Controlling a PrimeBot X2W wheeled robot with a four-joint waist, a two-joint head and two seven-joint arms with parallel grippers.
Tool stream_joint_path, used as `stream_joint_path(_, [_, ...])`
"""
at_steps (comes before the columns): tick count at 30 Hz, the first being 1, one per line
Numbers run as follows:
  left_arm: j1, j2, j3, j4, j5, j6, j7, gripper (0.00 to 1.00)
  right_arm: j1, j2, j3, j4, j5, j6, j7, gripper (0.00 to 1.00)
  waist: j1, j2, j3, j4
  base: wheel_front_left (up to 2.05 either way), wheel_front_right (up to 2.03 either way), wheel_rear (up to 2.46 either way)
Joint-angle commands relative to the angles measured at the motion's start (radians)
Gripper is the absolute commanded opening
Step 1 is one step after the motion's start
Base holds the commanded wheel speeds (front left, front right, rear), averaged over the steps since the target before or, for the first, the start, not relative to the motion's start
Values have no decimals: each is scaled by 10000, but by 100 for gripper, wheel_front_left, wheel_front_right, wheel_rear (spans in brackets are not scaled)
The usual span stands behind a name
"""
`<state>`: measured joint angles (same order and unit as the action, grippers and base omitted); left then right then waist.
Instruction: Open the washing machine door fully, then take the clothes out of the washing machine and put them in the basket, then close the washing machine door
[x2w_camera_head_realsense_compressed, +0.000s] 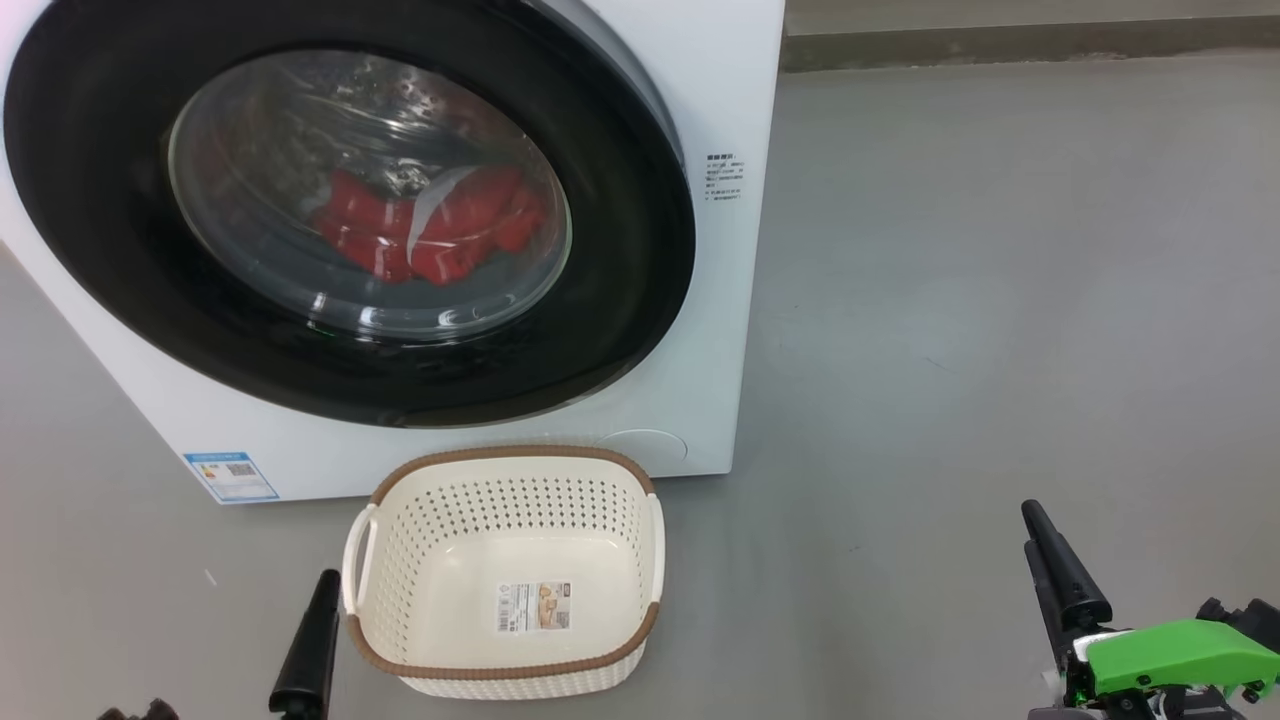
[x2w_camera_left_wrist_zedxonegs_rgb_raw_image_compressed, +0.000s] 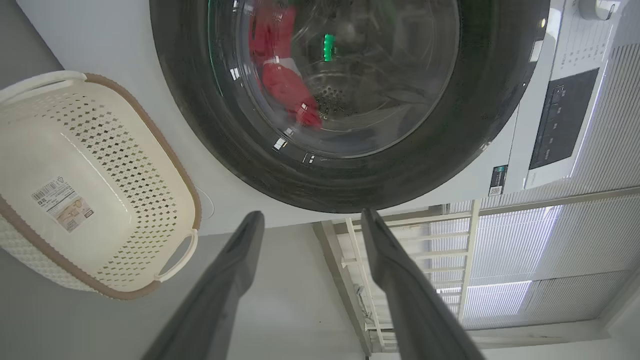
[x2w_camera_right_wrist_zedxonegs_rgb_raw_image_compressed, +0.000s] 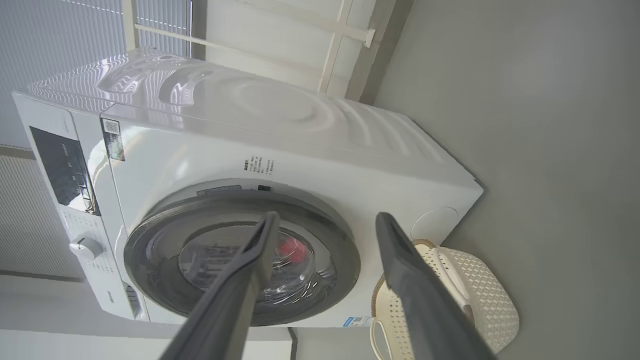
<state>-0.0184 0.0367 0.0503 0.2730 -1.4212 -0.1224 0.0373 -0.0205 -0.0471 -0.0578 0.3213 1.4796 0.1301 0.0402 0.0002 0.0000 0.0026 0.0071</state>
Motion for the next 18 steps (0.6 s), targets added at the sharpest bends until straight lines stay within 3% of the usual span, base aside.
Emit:
stream_joint_path(1, [-14, 165, 39, -481, 1307, -27, -287, 100, -95, -201, 154, -288, -1124, 2, -314, 100, -2, 0, -26, 11, 0, 0, 0])
stream_joint_path(18, [154, 155, -13, -798, 3876, -37, -756, 100, 61, -343, 437, -262, -3406, 2, -784, 100, -2, 0, -79, 62, 0, 0, 0])
